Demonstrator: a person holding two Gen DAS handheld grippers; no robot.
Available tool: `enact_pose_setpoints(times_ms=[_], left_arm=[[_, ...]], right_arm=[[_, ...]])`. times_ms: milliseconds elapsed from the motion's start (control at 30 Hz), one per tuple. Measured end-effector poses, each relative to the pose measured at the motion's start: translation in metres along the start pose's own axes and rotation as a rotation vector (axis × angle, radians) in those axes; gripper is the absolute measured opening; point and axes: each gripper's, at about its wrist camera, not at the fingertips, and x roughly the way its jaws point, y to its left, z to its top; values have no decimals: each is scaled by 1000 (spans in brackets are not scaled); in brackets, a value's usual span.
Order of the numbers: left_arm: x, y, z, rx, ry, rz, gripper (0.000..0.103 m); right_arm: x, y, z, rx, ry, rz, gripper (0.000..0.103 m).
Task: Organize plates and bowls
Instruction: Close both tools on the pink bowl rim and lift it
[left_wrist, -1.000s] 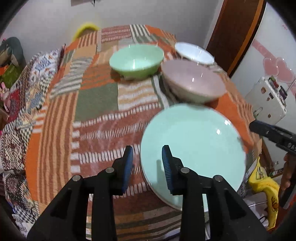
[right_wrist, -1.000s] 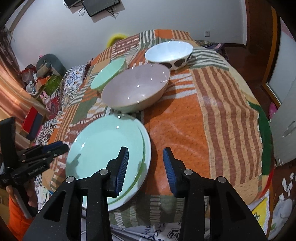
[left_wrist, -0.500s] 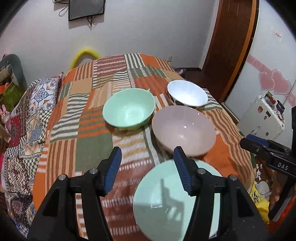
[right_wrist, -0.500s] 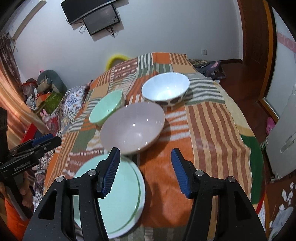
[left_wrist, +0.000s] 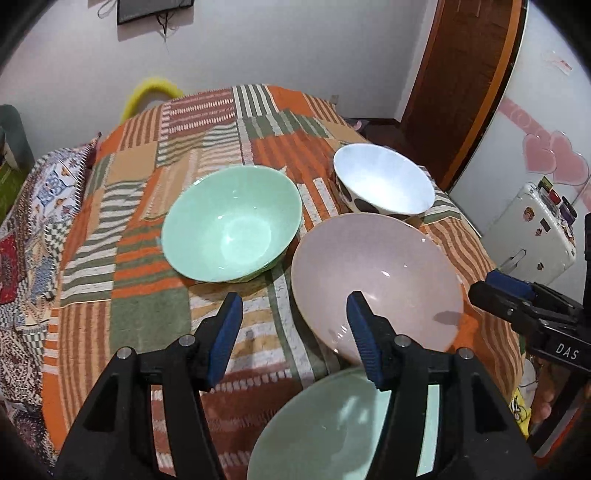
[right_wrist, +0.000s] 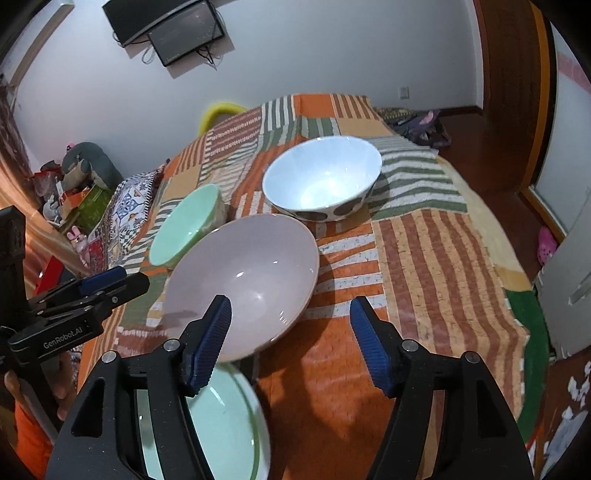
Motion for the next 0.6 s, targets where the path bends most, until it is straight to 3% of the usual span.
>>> enact_pose_setpoints(times_ms=[133, 333, 500, 600], left_arm=[[20, 3, 2, -10, 28, -20, 56], [43, 6, 4, -17, 74, -37, 33], [55, 9, 4, -41, 94, -50, 23], [59, 6, 4, -38, 101, -69, 14]], right_arm=[[12, -8, 2, 23, 13, -1, 63], [25, -13, 3, 39, 28, 8, 62], [36, -15, 3, 42, 58, 23, 40], [41, -15, 1, 41, 81, 34, 36]])
